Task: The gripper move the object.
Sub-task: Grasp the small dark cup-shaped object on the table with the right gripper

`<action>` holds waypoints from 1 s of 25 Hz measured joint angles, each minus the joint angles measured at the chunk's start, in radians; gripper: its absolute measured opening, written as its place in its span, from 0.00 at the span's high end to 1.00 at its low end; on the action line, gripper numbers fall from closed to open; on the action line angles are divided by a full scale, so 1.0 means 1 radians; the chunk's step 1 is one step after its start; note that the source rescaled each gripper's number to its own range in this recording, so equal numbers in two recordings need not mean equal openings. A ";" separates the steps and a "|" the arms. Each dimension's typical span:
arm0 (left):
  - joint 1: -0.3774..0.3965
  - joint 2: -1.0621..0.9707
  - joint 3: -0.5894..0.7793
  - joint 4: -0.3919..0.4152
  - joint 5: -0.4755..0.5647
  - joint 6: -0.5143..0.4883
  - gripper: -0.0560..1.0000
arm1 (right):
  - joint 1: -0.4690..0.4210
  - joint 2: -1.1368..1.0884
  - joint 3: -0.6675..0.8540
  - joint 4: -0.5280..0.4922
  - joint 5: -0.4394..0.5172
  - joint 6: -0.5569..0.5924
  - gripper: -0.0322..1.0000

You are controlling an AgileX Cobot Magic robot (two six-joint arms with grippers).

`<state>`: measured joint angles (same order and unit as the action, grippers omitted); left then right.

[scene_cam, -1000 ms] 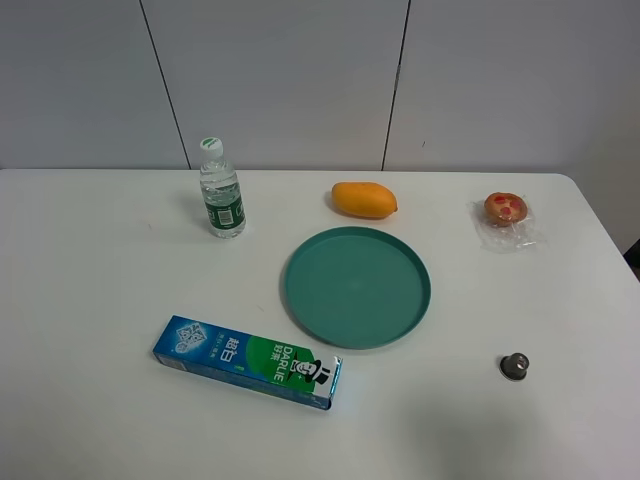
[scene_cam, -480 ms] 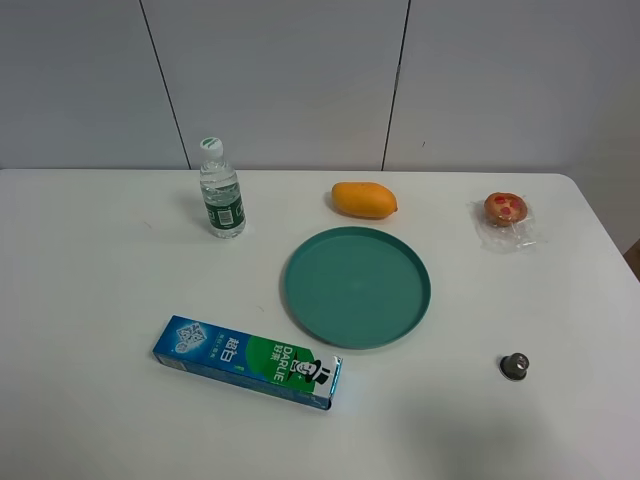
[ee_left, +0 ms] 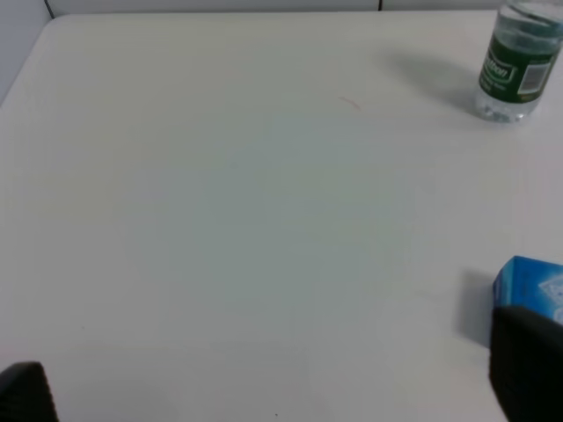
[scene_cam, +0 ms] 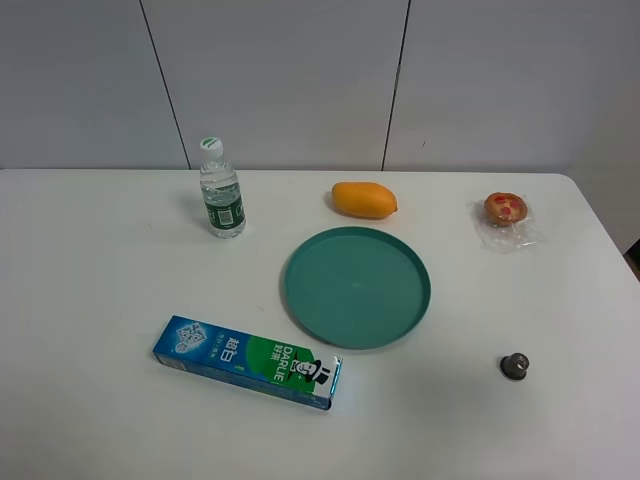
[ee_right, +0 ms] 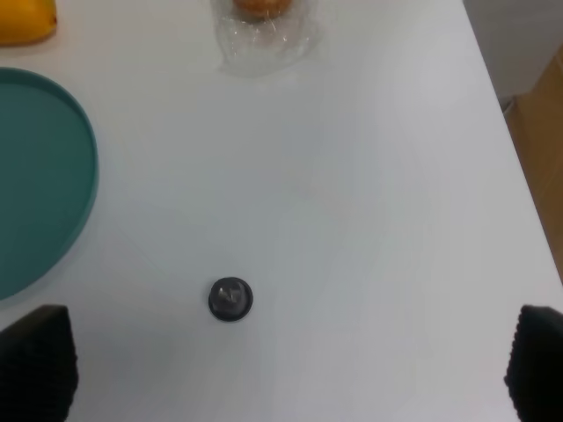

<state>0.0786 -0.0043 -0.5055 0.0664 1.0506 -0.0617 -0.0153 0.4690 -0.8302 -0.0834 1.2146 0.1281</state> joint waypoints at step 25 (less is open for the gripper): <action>0.000 0.000 0.000 0.000 0.000 0.000 0.00 | 0.000 0.644 -0.023 0.062 -0.013 -0.109 0.00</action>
<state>0.0786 -0.0043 -0.5055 0.0664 1.0506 -0.0617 -0.0153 1.1131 -0.8537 -0.0214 1.2019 0.0187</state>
